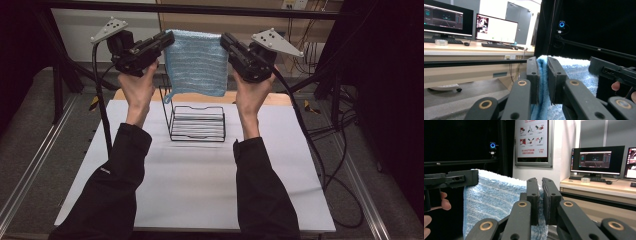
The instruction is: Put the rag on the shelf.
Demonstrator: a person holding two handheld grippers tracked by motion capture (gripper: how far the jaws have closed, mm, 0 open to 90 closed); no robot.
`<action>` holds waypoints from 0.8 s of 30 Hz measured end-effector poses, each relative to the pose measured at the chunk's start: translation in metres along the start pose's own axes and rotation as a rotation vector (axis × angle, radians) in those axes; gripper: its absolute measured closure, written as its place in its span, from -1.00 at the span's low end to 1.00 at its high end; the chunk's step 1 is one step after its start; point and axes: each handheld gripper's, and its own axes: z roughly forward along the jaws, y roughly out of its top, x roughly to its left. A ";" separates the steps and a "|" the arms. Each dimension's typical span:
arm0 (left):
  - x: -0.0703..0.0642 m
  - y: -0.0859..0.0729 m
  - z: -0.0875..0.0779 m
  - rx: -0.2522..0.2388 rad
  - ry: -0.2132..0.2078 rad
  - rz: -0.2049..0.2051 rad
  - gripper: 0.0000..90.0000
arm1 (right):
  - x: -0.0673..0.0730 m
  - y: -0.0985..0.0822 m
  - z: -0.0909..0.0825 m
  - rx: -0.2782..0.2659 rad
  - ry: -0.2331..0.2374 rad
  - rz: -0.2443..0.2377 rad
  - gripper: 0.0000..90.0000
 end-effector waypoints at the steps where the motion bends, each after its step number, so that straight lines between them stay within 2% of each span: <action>1: 0.001 0.001 0.001 0.000 0.002 0.002 0.79 | -0.001 0.001 0.002 0.001 -0.003 -0.002 0.89; 8: 0.005 0.014 0.013 -0.005 0.024 0.008 0.79 | -0.007 0.010 0.013 -0.009 -0.004 -0.003 0.89; 14: 0.012 0.017 0.024 -0.012 0.017 -0.019 0.79 | -0.013 0.013 0.023 -0.004 -0.019 0.004 0.89; 18: 0.015 0.020 0.032 -0.007 0.030 -0.004 0.79 | -0.016 0.015 0.027 -0.007 -0.030 -0.001 0.89; 24: 0.012 0.027 0.040 -0.015 0.027 0.024 0.79 | -0.021 0.019 0.028 -0.028 -0.042 0.005 0.89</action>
